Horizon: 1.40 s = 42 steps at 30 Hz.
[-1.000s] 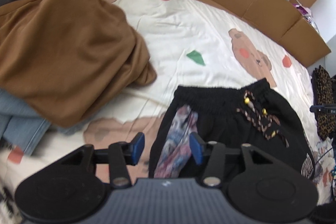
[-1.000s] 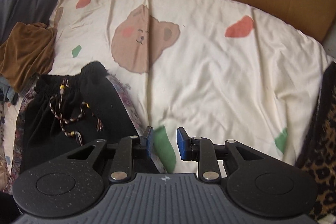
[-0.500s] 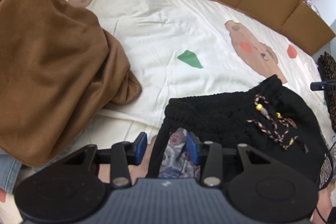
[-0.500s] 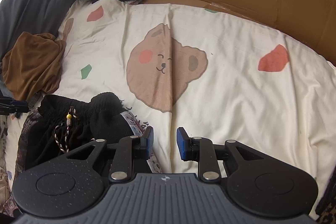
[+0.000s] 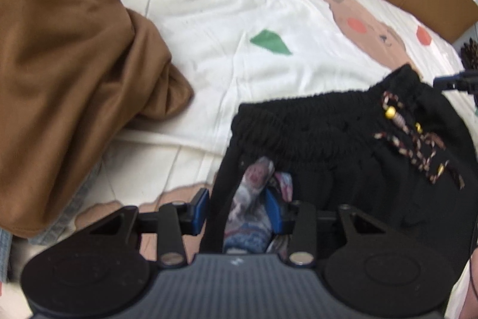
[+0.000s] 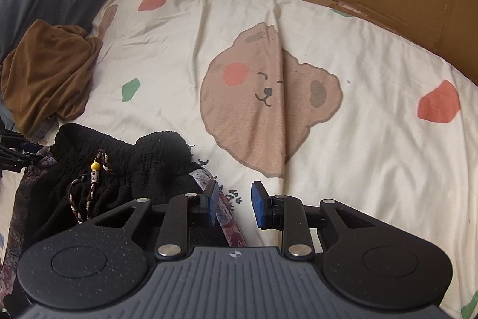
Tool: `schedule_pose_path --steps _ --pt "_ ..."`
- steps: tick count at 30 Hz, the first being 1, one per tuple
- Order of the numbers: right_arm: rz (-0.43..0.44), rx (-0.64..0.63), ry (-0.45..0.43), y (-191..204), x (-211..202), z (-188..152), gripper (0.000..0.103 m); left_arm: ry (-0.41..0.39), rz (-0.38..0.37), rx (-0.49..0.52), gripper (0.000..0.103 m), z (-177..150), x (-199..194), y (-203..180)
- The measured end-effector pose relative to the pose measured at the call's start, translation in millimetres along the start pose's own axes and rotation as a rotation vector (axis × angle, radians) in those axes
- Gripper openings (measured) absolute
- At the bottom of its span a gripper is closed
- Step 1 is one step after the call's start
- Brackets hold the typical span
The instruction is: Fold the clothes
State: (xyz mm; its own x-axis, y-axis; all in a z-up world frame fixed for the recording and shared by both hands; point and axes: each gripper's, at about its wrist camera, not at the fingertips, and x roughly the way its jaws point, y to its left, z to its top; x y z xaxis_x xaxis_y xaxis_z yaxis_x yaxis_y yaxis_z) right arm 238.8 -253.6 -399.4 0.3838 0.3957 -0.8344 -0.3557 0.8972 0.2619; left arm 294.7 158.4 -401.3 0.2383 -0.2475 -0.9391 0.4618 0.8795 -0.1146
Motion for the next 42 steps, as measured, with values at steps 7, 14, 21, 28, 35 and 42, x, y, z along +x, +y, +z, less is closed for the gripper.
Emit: schedule_pose_path --steps 7,14,21,28,35,42 --pt "0.01 -0.049 0.01 6 15 1 0.026 0.003 0.018 0.042 0.032 -5 3 -9" --pt "0.045 -0.069 0.019 11 13 -4 0.026 -0.043 0.011 0.021 0.008 1 -1 -4" --pt "0.104 -0.114 -0.002 21 2 -5 0.039 -0.086 0.044 0.001 0.003 -2 -20 6" --pt "0.068 -0.14 -0.007 20 10 3 0.039 -0.091 0.07 -0.021 0.003 -7 -25 17" --pt "0.028 -0.154 0.012 17 29 8 0.039 -0.087 0.084 -0.031 0.003 -11 -25 20" --pt "0.065 -0.212 0.055 35 36 -3 0.039 -0.087 0.067 -0.063 0.003 -13 -23 22"
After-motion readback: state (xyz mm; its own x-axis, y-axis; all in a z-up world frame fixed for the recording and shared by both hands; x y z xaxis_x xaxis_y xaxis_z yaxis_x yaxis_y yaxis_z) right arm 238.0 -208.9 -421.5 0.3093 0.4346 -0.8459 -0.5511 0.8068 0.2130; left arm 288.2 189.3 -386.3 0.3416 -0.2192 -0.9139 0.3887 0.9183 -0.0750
